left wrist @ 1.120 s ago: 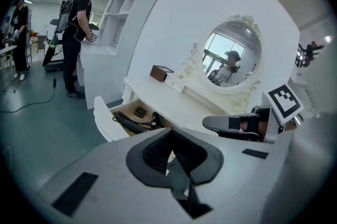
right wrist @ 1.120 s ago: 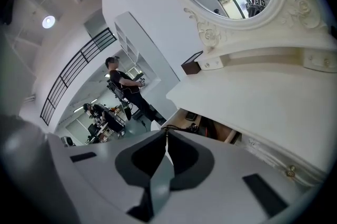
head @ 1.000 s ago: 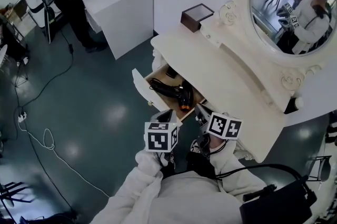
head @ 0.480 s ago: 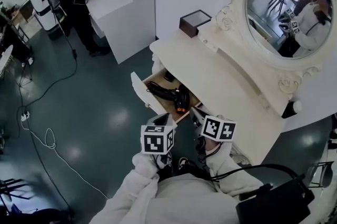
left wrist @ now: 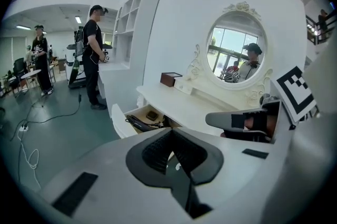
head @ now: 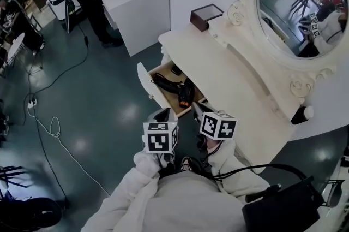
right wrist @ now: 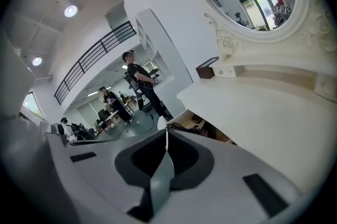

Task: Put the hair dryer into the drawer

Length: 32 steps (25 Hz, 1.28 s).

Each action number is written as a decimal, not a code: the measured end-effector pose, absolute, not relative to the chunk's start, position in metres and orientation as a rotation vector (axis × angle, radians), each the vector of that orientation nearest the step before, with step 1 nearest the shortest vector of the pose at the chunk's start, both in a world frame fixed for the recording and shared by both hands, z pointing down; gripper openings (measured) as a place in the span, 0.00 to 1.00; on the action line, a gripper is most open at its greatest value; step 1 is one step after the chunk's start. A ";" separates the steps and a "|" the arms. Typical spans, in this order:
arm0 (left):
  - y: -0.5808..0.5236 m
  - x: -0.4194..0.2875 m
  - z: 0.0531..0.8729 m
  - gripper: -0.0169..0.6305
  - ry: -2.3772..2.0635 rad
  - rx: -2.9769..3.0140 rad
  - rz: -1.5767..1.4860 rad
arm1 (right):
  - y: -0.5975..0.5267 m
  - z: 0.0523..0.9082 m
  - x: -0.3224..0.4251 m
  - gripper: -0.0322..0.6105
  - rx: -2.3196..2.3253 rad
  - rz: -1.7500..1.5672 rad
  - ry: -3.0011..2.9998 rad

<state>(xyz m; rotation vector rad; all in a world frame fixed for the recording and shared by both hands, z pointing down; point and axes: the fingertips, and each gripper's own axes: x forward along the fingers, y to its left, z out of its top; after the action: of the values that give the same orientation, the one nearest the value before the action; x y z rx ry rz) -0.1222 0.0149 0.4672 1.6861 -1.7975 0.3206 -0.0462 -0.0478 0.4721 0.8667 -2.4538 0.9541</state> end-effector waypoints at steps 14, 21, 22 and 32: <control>0.027 -0.110 0.469 0.04 -1.835 1.571 0.244 | -0.033 0.459 -0.042 0.15 0.782 0.760 -2.495; 0.022 -0.117 0.468 0.04 -1.849 1.566 0.256 | -0.037 0.462 -0.047 0.15 0.767 0.739 -2.482; 0.022 -0.117 0.468 0.04 -1.848 1.567 0.258 | -0.037 0.462 -0.047 0.15 0.770 0.738 -2.480; 0.017 -0.132 0.469 0.04 -1.844 1.562 0.238 | -0.042 0.463 -0.056 0.15 0.781 0.731 -2.467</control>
<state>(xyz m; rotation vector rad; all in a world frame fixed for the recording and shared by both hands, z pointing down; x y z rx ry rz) -0.1321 0.0172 0.4692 1.5622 -1.8441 0.2379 -0.0559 -0.0418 0.4626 0.7812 -2.4668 0.7314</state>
